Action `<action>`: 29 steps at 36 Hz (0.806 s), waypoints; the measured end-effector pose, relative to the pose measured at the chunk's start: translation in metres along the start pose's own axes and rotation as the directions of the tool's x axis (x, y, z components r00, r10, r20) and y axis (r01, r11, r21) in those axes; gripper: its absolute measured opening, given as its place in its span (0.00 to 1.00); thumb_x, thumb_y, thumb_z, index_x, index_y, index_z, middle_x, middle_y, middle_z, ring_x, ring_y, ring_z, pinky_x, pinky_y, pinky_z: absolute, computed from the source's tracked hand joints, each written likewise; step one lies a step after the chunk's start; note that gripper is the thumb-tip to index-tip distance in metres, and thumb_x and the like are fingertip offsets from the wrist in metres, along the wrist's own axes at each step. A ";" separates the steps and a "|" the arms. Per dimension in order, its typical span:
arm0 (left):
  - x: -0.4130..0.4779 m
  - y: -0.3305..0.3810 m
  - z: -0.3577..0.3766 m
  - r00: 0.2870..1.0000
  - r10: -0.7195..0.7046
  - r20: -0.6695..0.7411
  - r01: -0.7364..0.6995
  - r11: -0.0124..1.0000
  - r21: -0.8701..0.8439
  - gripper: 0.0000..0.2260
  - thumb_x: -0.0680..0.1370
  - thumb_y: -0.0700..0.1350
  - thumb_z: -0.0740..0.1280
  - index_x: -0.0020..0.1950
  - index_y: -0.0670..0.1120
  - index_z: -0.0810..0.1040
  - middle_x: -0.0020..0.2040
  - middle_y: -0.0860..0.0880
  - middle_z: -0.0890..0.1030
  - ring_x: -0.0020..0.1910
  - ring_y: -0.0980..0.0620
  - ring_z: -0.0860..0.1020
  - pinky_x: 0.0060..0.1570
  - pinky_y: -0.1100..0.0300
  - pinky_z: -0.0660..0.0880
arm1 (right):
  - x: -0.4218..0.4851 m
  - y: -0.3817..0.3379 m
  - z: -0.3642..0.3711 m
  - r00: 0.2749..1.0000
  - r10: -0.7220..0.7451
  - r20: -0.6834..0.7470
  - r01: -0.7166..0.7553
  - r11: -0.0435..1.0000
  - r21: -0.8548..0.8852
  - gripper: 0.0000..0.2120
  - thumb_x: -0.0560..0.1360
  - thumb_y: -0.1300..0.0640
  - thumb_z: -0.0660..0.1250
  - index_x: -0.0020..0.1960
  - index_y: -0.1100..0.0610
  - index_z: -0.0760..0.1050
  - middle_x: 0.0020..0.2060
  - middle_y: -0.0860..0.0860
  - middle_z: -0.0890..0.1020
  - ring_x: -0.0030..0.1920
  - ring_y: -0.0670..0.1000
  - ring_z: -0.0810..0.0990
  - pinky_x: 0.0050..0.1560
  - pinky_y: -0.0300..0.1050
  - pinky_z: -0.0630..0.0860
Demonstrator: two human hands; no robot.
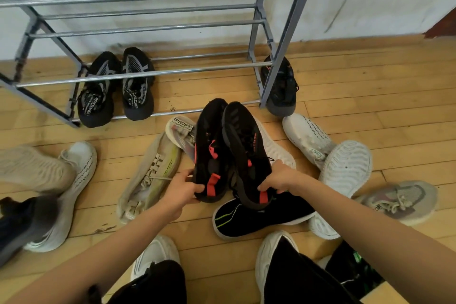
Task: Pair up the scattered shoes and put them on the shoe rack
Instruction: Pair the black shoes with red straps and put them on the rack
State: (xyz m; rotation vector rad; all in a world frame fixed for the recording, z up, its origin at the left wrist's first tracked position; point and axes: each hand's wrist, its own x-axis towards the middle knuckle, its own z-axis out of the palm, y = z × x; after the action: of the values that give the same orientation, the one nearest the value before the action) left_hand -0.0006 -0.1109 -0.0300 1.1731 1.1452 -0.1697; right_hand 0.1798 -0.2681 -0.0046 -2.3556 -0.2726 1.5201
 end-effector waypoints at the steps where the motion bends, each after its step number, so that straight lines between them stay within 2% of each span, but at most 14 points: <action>1: 0.000 -0.001 0.001 1.000 0.005 0.001 -0.005 1.000 -0.024 0.21 0.74 0.29 0.63 0.65 0.44 0.70 0.52 0.45 0.80 0.53 0.44 0.79 0.53 0.43 0.77 | 0.000 -0.001 0.001 1.000 -0.004 0.000 0.004 1.000 0.005 0.14 0.70 0.62 0.72 0.48 0.57 0.68 0.51 0.54 0.75 0.52 0.53 0.75 0.46 0.44 0.73; 4: -0.006 0.001 0.006 1.000 0.020 0.009 -0.019 0.997 -0.081 0.20 0.74 0.29 0.63 0.62 0.46 0.70 0.49 0.45 0.80 0.49 0.47 0.79 0.46 0.50 0.78 | -0.001 -0.005 0.001 0.999 0.005 0.038 -0.006 1.000 0.022 0.08 0.71 0.61 0.70 0.44 0.54 0.71 0.47 0.53 0.76 0.49 0.52 0.74 0.45 0.43 0.72; 6: -0.009 0.002 0.008 1.000 0.029 0.010 -0.027 0.992 -0.120 0.20 0.74 0.29 0.63 0.61 0.47 0.70 0.49 0.46 0.81 0.50 0.46 0.79 0.47 0.49 0.78 | 0.000 -0.007 -0.002 0.998 0.013 0.060 -0.019 0.996 0.086 0.07 0.72 0.61 0.69 0.44 0.54 0.71 0.45 0.53 0.76 0.48 0.52 0.75 0.43 0.42 0.74; 8: -0.009 0.003 0.007 0.999 0.032 0.000 -0.032 0.987 -0.154 0.21 0.74 0.29 0.63 0.63 0.46 0.70 0.52 0.43 0.81 0.54 0.44 0.79 0.49 0.48 0.78 | 0.000 -0.009 -0.004 0.997 0.030 0.075 -0.044 0.981 0.188 0.08 0.72 0.64 0.68 0.48 0.56 0.72 0.45 0.54 0.76 0.45 0.52 0.75 0.41 0.43 0.75; 10: -0.009 0.005 0.005 0.999 0.033 -0.017 -0.036 0.981 -0.191 0.22 0.74 0.29 0.63 0.66 0.45 0.69 0.57 0.41 0.80 0.57 0.43 0.78 0.47 0.49 0.78 | 0.001 -0.012 -0.009 0.998 0.043 0.055 -0.055 0.967 0.249 0.10 0.73 0.65 0.66 0.52 0.58 0.70 0.40 0.54 0.74 0.37 0.50 0.73 0.37 0.42 0.76; 13: -0.006 0.012 0.001 0.998 0.054 -0.026 -0.058 0.973 -0.224 0.21 0.75 0.30 0.62 0.65 0.46 0.70 0.57 0.41 0.81 0.54 0.45 0.80 0.44 0.51 0.79 | 0.001 -0.023 -0.017 0.998 0.021 0.057 -0.039 0.941 0.337 0.09 0.74 0.67 0.64 0.53 0.59 0.68 0.33 0.55 0.71 0.26 0.48 0.70 0.32 0.42 0.72; 14: -0.005 0.016 -0.001 0.998 0.066 -0.025 -0.070 0.973 -0.222 0.20 0.75 0.30 0.62 0.64 0.45 0.71 0.56 0.42 0.81 0.53 0.45 0.80 0.44 0.51 0.79 | 0.001 -0.029 -0.019 0.998 0.010 0.065 -0.034 0.925 0.378 0.09 0.74 0.67 0.63 0.53 0.60 0.68 0.35 0.55 0.73 0.30 0.49 0.73 0.33 0.43 0.71; 16: 0.001 0.025 -0.006 0.995 0.090 -0.034 -0.096 0.973 -0.212 0.20 0.75 0.30 0.62 0.65 0.43 0.72 0.57 0.42 0.81 0.55 0.45 0.80 0.48 0.48 0.79 | 0.004 -0.041 -0.023 0.999 0.009 0.050 -0.029 0.913 0.406 0.09 0.75 0.67 0.63 0.53 0.58 0.70 0.47 0.55 0.75 0.46 0.52 0.75 0.38 0.45 0.72; 18: 0.008 0.035 -0.012 0.991 0.113 -0.069 -0.124 0.973 -0.196 0.20 0.74 0.31 0.63 0.65 0.42 0.73 0.57 0.42 0.81 0.56 0.44 0.79 0.52 0.44 0.78 | 0.007 -0.054 -0.026 1.000 0.009 0.027 -0.019 0.912 0.410 0.11 0.75 0.66 0.64 0.56 0.56 0.71 0.54 0.55 0.75 0.52 0.53 0.74 0.38 0.45 0.73; 21: 0.019 0.054 -0.021 0.988 0.128 -0.089 -0.144 0.970 -0.197 0.18 0.74 0.31 0.62 0.63 0.40 0.73 0.56 0.42 0.81 0.53 0.45 0.80 0.49 0.46 0.80 | 0.016 -0.074 -0.031 1.000 -0.011 -0.013 0.015 0.907 0.422 0.13 0.75 0.66 0.63 0.58 0.56 0.72 0.52 0.54 0.76 0.49 0.51 0.75 0.38 0.45 0.73; 24: 0.032 0.075 -0.029 0.985 0.128 -0.115 -0.147 0.975 -0.168 0.16 0.75 0.30 0.61 0.62 0.40 0.73 0.53 0.43 0.80 0.45 0.49 0.80 0.34 0.55 0.81 | 0.028 -0.094 -0.037 0.996 -0.049 -0.075 0.077 0.894 0.442 0.12 0.75 0.68 0.62 0.55 0.56 0.72 0.48 0.53 0.76 0.48 0.51 0.73 0.40 0.44 0.71; 26: 0.043 0.090 -0.035 0.981 0.138 -0.138 -0.156 0.979 -0.128 0.15 0.75 0.30 0.61 0.60 0.41 0.73 0.54 0.42 0.79 0.46 0.48 0.79 0.35 0.54 0.80 | 0.040 -0.108 -0.042 0.988 -0.068 -0.137 0.123 0.889 0.441 0.13 0.75 0.69 0.62 0.56 0.57 0.74 0.50 0.55 0.76 0.50 0.53 0.73 0.38 0.43 0.70; 29: 0.059 0.112 -0.043 0.975 0.142 -0.171 -0.163 0.980 -0.113 0.13 0.75 0.30 0.61 0.55 0.42 0.74 0.51 0.42 0.79 0.49 0.44 0.77 0.40 0.52 0.78 | 0.058 -0.129 -0.049 0.972 -0.070 -0.224 0.160 0.896 0.415 0.10 0.74 0.68 0.63 0.55 0.60 0.74 0.47 0.57 0.76 0.43 0.53 0.74 0.36 0.43 0.68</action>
State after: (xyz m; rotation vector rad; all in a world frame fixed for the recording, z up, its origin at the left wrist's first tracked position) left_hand 0.0718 -0.0020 -0.0024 1.1719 1.1847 0.1175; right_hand 0.2506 -0.1376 0.0122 -2.0741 -0.0191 1.1304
